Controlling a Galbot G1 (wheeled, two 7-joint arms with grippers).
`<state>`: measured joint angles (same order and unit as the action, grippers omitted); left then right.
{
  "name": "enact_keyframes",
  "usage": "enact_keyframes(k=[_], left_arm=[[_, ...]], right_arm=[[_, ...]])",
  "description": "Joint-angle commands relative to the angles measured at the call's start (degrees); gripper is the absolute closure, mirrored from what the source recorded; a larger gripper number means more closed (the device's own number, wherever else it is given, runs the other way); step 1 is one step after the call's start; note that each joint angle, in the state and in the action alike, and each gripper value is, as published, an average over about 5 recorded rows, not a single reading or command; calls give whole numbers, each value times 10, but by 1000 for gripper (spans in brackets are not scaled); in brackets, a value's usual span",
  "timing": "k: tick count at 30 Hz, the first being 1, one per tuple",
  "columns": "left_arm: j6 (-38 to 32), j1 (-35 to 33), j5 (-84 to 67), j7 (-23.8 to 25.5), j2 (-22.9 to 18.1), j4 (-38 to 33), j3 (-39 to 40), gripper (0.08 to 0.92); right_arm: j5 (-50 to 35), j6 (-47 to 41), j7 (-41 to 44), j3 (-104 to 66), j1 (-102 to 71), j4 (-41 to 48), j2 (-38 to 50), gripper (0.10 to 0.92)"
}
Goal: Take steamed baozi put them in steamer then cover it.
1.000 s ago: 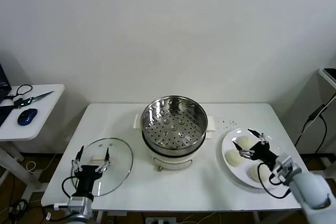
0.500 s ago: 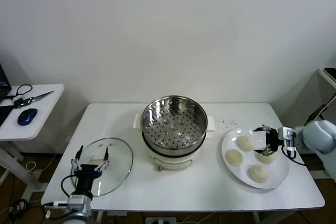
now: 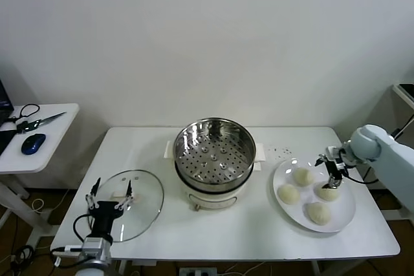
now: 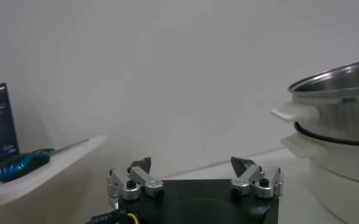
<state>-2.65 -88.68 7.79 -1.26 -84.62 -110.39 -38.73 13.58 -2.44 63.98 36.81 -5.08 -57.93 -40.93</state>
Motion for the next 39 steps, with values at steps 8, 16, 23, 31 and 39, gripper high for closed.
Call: enact_keyframes(k=[8,16,23,31,39], left_arm=[[0,-4,2,-1,0,3,-6,177],[0,-4,1,-1,0,1,-8,177],[-2,-9,1,-1,1,1,-12,177],[-1,-11,0,-1,3,-2,-14,177],[-2,-14,1,-1,2,-3,-13,177]], right_arm=[[14,5,10,62,51,91,-91,203],[25,13,10,60,50,118,-99,203],[25,15,14,64,47,118,-99,247],[24,15,15,64,43,110,-93,317],[5,29,14,72,57,86,-78,353]])
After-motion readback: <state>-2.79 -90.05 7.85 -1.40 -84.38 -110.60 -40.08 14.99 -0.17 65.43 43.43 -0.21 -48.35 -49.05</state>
